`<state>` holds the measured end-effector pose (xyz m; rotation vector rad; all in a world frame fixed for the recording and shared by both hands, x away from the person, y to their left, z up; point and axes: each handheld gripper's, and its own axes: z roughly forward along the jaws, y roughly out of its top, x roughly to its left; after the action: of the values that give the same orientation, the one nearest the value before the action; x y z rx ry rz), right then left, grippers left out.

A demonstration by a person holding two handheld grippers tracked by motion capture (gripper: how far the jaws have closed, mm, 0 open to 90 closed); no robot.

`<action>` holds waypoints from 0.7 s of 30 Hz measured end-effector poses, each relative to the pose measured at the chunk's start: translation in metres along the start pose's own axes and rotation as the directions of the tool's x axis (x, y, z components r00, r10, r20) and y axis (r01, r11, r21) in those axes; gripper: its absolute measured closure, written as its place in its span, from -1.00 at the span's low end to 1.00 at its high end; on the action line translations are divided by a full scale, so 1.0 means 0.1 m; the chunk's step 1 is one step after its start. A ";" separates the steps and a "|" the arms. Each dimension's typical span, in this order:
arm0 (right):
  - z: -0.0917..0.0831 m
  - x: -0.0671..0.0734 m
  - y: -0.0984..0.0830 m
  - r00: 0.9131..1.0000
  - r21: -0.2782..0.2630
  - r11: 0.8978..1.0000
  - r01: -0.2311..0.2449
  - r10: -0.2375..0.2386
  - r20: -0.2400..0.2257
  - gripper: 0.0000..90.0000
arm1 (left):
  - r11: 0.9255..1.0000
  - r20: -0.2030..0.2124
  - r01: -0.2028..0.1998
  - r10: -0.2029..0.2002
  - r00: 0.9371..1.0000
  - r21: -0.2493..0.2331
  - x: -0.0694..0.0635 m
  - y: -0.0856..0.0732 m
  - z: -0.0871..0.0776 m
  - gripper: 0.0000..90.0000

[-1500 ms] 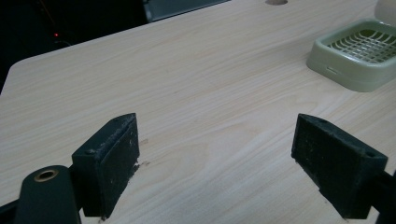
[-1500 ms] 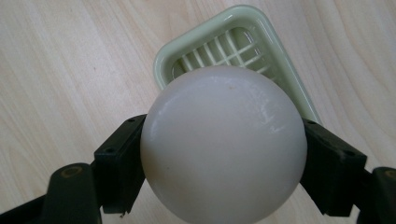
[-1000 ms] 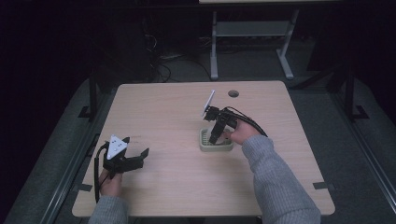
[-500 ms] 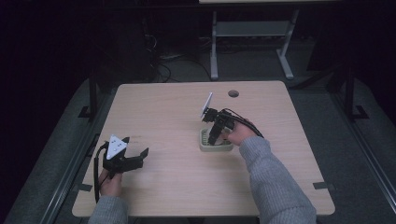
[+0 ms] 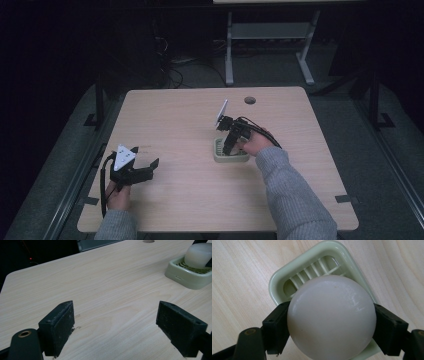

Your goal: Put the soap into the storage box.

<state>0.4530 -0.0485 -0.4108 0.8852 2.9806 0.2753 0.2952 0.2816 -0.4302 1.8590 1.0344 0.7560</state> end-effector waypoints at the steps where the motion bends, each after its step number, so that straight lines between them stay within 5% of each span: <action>1: 0.00 0.00 0.00 1.000 -0.001 1.000 -0.001 0.001 0.000 -0.48 | 1.000 0.000 0.000 0.000 1.000 -0.001 0.00 0.00 0.00 -0.67; 21: 0.03 0.03 0.02 1.000 0.015 1.000 0.008 -0.008 0.028 -0.48 | 1.000 0.003 0.004 -0.004 1.000 -0.005 0.00 0.00 0.00 -0.67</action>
<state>0.4520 -0.0450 -0.4138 0.8707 2.9633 0.2384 0.2949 0.2817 -0.4299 1.8532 1.0332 0.7532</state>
